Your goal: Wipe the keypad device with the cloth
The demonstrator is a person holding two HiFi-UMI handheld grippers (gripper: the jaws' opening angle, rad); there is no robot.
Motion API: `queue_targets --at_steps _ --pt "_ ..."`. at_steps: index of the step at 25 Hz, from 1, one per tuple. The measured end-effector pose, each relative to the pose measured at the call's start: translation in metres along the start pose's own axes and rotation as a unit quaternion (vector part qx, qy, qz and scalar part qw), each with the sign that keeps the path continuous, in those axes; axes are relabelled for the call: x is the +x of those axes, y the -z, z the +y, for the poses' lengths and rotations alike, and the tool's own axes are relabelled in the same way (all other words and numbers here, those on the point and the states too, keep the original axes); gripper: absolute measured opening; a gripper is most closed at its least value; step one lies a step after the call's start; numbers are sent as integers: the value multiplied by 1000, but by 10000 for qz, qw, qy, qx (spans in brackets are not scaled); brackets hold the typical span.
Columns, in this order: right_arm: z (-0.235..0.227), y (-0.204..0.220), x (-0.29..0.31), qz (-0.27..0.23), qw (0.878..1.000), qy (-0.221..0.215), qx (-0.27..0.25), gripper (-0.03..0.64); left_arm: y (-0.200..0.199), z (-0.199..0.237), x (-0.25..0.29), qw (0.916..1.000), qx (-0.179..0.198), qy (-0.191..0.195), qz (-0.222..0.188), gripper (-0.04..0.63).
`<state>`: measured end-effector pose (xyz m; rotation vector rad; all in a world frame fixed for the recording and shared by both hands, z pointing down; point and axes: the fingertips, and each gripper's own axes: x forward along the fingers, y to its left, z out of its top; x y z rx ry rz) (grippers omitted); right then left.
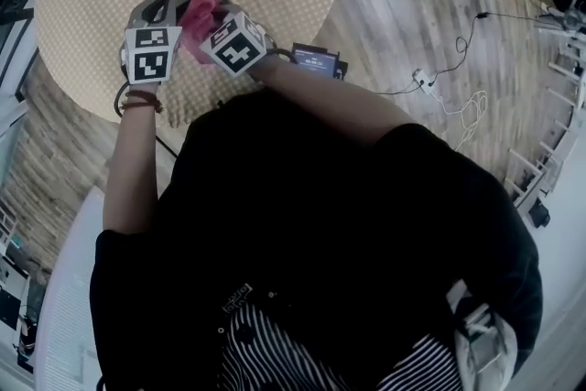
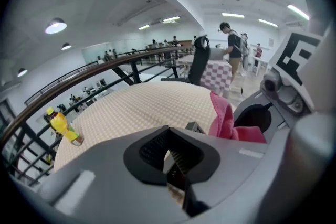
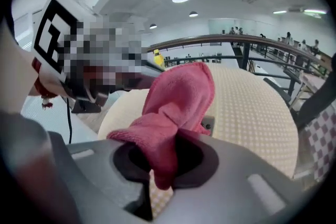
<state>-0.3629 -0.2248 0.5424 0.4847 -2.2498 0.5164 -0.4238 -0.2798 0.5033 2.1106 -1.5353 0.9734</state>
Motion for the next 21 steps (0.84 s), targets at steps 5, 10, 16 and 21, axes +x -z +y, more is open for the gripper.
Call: queue_targets --at_steps 5,10,16,21 --pt "3 -35 -73 -673 9976 -147 -97 63 -39 -27 -66 9844 -1410 -38 -1053 3" --pt "15 -30 -145 -963 9936 -310 -497 63 -70 -77 -115 9758 -1669 21 -1412 3" --pt "10 1 -199 -1177 9902 -467 -587 63 -95 -142 -136 9717 -1646 0 -1694 3" --pt "-8 34 -237 -1314 9888 -324 -634 63 -110 -201 -128 9736 -1455 -124 -1753 3"
